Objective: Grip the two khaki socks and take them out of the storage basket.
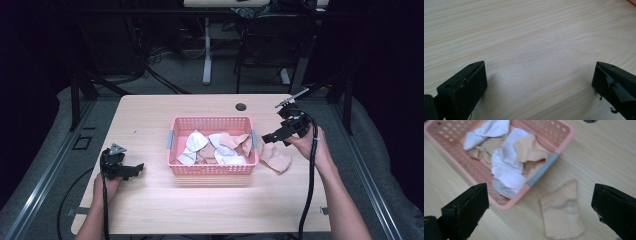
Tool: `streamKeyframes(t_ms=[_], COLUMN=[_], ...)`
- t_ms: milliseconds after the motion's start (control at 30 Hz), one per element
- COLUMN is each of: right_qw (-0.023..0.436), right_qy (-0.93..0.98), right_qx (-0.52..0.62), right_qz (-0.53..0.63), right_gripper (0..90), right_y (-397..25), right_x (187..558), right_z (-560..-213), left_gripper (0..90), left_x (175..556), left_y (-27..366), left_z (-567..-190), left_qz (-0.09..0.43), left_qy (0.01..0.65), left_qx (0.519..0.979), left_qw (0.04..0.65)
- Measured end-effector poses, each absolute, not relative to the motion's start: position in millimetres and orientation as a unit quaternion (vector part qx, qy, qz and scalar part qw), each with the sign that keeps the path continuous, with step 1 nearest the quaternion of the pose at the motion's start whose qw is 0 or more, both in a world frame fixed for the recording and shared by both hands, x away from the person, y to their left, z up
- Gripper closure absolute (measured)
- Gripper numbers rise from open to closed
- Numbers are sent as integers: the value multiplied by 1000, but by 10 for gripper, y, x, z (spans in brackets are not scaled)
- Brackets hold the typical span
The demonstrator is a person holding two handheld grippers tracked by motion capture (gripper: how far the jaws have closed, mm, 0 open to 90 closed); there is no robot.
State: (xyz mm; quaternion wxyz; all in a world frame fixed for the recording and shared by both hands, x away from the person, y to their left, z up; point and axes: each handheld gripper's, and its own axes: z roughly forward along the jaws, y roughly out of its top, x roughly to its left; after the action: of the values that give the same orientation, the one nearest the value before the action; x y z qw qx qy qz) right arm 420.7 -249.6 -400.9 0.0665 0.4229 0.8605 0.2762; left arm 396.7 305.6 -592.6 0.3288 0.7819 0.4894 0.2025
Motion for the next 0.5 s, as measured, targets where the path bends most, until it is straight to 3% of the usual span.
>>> streamKeyframes(t_ms=[267, 500], right_qw=[63, 28], right_qy=[883, 898], right_qx=[378, 354], right_qz=[270, 260], right_gripper=[36, 105], right_y=[-2069, -1664], right_x=[4257, 4498], right_z=[-3961, -4129], left_gripper=[0, 0], left_x=[3968, 3969], left_y=[3054, 3055], left_z=[-5927, -5927], left_qz=[202, 202], left_qy=[489, 489], left_qx=[782, 782], left_qw=[330, 330])
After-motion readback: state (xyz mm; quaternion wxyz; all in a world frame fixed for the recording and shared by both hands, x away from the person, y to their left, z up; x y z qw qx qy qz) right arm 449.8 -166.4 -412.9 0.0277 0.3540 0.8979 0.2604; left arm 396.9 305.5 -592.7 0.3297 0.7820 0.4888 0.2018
